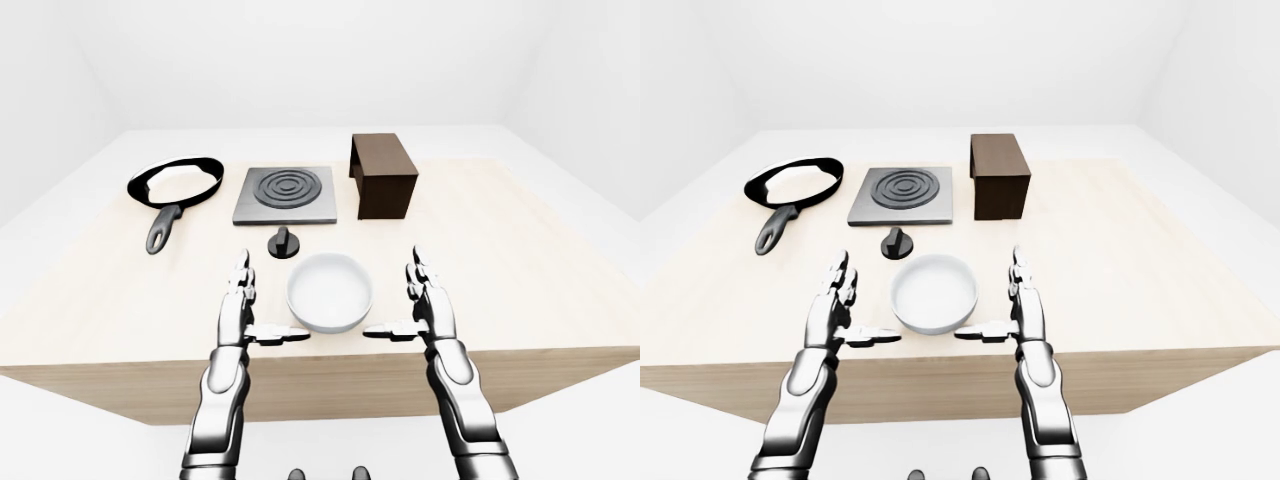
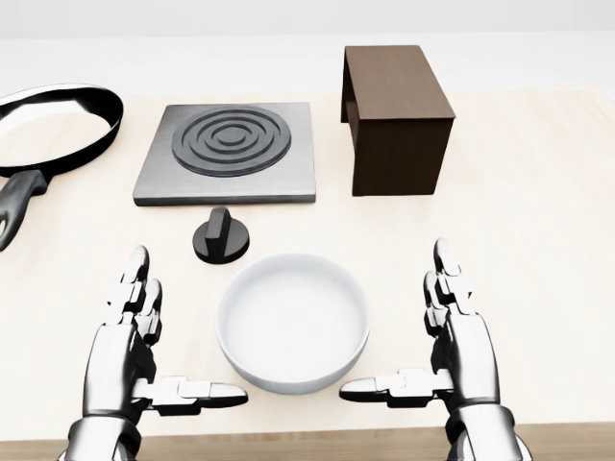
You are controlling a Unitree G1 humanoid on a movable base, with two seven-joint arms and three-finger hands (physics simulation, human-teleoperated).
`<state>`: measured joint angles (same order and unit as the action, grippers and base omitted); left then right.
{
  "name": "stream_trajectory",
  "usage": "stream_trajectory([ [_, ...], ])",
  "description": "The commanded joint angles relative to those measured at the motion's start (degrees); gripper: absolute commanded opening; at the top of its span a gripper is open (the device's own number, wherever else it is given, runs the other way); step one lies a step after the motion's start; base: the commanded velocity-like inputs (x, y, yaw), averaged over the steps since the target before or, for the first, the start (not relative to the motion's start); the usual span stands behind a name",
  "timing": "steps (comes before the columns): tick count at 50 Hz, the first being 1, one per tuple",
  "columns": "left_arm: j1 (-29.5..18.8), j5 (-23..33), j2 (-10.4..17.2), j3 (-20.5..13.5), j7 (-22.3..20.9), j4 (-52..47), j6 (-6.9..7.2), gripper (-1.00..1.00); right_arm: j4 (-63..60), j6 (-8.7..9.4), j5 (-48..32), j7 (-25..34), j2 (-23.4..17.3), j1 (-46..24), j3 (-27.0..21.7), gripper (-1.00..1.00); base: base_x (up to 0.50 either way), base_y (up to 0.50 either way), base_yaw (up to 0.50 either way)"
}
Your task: Turn on the stove.
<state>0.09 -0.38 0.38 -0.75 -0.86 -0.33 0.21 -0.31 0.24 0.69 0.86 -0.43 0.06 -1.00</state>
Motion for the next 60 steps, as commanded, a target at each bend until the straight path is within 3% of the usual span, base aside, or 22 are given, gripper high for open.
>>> stream_trajectory([
  [1,0.25,-0.55,0.54,-1.08,-1.34,-0.98,0.57,1.00,-0.61,0.43,1.27,1.34,-0.68,0.17,-1.64,1.00,0.00,0.00,0.00],
  [7,0.39,-0.44,0.47,-0.91,-1.36,-1.05,0.41,1.00,-0.81,0.35,1.14,1.30,-0.66,0.36,-1.49,1.00,0.00,0.00,0.00],
  [12,0.75,-0.49,0.45,-0.85,-1.39,-2.35,1.37,1.00,-0.56,0.22,1.13,1.26,-0.63,0.32,-1.51,1.00,0.00,0.00,0.00],
  [16,0.80,-0.51,0.50,-0.93,-1.49,-2.37,1.26,1.00,-2.46,0.52,1.34,0.95,-0.61,0.80,-1.75,1.00,0.00,0.00,0.00],
  [18,0.60,-0.62,0.57,-1.13,-1.56,-2.17,1.14,1.00,-4.47,1.39,1.46,0.36,-0.66,1.15,-2.21,1.00,0.00,0.00,0.00],
  [22,0.49,-0.75,0.73,-1.48,-1.49,-3.56,2.18,1.00,-8.32,2.80,2.40,-1.06,-1.26,1.53,-4.50,1.00,0.00,0.00,0.00],
  [24,0.33,-0.81,0.74,-1.64,-1.48,-3.21,1.83,1.00,-13.35,4.76,3.78,-1.93,-1.91,2.56,-7.26,1.00,0.00,0.00,0.00],
  [35,0.23,-0.87,0.70,-1.58,-1.47,-2.98,1.68,1.00,-37.18,4.76,8.31,-4.17,-1.75,5.62,-18.33,1.00,0.00,0.00,0.00],
  [40,0.32,-0.74,0.61,-1.38,-1.43,-2.79,1.45,1.00,-43.43,4.76,10.27,-4.10,-1.24,5.84,-20.99,1.00,0.00,0.00,0.00],
  [44,0.33,-0.74,0.61,-1.37,-1.43,-2.77,1.43,1.00,-43.55,4.76,10.20,-3.95,-1.11,5.78,-21.10,1.00,0.00,0.00,0.00],
  [46,0.76,-0.78,0.62,-1.29,-1.51,-3.97,2.26,1.00,-42.94,4.76,9.97,-3.72,-0.87,5.80,-20.84,1.00,0.00,0.00,0.00],
  [50,0.37,-0.85,0.65,-1.49,-1.55,-2.61,1.28,1.00,-42.97,4.76,9.97,-3.75,-0.87,5.73,-20.89,1.00,0.00,0.00,0.00],
  [60,0.50,-0.71,0.59,-1.32,-1.42,-3.17,1.68,1.00,-42.16,4.76,9.46,-3.29,-1.13,5.43,-20.36,1.00,0.05,0.00,0.00],
])
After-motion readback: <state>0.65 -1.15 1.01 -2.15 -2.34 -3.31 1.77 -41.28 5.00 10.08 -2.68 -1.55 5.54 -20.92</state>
